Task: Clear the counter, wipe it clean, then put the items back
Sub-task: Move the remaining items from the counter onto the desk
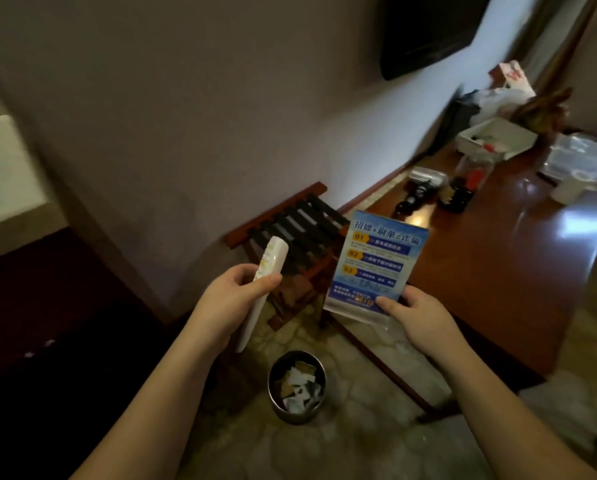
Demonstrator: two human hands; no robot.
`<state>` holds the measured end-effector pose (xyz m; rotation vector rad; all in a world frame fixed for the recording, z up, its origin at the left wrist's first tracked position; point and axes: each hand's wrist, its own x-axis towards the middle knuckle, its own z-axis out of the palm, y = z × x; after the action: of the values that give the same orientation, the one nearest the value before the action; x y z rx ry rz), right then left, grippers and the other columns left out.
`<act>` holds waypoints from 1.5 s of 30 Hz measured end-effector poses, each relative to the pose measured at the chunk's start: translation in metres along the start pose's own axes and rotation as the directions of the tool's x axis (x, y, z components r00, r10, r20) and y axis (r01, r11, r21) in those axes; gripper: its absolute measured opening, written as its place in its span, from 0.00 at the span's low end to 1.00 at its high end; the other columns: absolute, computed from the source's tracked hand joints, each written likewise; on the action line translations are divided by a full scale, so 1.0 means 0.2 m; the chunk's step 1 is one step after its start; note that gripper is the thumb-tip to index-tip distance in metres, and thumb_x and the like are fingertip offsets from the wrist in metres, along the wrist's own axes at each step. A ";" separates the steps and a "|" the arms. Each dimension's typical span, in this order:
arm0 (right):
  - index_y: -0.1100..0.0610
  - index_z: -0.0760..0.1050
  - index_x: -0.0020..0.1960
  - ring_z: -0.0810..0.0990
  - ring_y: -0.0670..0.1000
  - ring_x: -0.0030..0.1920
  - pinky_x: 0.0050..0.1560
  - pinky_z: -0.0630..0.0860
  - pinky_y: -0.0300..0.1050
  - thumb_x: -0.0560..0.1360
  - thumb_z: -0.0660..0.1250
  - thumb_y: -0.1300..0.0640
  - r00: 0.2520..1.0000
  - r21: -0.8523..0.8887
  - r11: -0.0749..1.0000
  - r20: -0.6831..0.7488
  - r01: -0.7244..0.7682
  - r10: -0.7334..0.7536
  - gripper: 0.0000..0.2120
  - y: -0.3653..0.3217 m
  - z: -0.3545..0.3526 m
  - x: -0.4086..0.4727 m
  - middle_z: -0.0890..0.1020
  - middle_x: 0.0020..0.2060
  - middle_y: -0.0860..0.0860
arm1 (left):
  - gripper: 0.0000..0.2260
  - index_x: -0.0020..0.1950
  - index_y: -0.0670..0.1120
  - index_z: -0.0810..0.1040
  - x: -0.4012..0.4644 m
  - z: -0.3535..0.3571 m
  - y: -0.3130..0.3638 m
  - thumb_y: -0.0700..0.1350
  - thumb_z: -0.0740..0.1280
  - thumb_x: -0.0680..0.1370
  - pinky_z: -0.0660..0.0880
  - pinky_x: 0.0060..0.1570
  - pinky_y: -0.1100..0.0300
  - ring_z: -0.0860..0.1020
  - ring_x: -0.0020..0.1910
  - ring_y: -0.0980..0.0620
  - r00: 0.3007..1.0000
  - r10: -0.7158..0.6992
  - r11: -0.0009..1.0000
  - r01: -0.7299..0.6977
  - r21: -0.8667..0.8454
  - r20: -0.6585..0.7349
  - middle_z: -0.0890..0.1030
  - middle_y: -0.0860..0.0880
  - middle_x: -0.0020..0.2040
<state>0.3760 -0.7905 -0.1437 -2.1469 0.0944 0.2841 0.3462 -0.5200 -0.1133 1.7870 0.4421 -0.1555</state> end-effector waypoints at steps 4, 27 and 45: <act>0.46 0.75 0.55 0.75 0.41 0.46 0.41 0.69 0.38 0.78 0.64 0.49 0.995 -0.017 0.996 -0.032 -0.090 0.090 0.07 0.29 -0.27 -0.01 0.78 0.47 0.40 | 0.15 0.57 0.56 0.76 0.04 0.39 0.04 0.58 0.70 0.73 0.72 0.40 0.60 0.78 0.48 0.54 0.997 -0.011 0.994 0.003 0.107 0.080 0.79 0.54 0.53; 0.50 0.76 0.57 0.82 0.49 0.42 0.43 0.79 0.48 0.79 0.62 0.52 0.875 0.155 0.916 -0.271 -0.371 0.400 0.09 1.09 -1.03 0.48 0.81 0.44 0.44 | 0.28 0.69 0.50 0.69 1.04 1.70 0.37 0.57 0.72 0.73 0.73 0.60 0.54 0.70 0.61 0.53 0.753 0.194 0.389 -0.647 0.656 0.628 0.73 0.52 0.62; 0.53 0.78 0.58 0.75 0.47 0.30 0.31 0.70 0.42 0.79 0.62 0.53 0.737 0.168 0.822 -0.373 -0.544 0.564 0.10 1.26 -1.34 1.65 0.82 0.41 0.47 | 0.23 0.71 0.47 0.67 2.12 2.45 0.42 0.53 0.64 0.78 0.66 0.63 0.54 0.70 0.63 0.48 0.559 0.142 0.040 -0.828 0.560 0.817 0.73 0.49 0.65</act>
<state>0.6965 -1.1406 -0.2830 -2.0527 0.9953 0.1618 0.8296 -0.9147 -0.3093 2.8249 -1.1544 -0.4951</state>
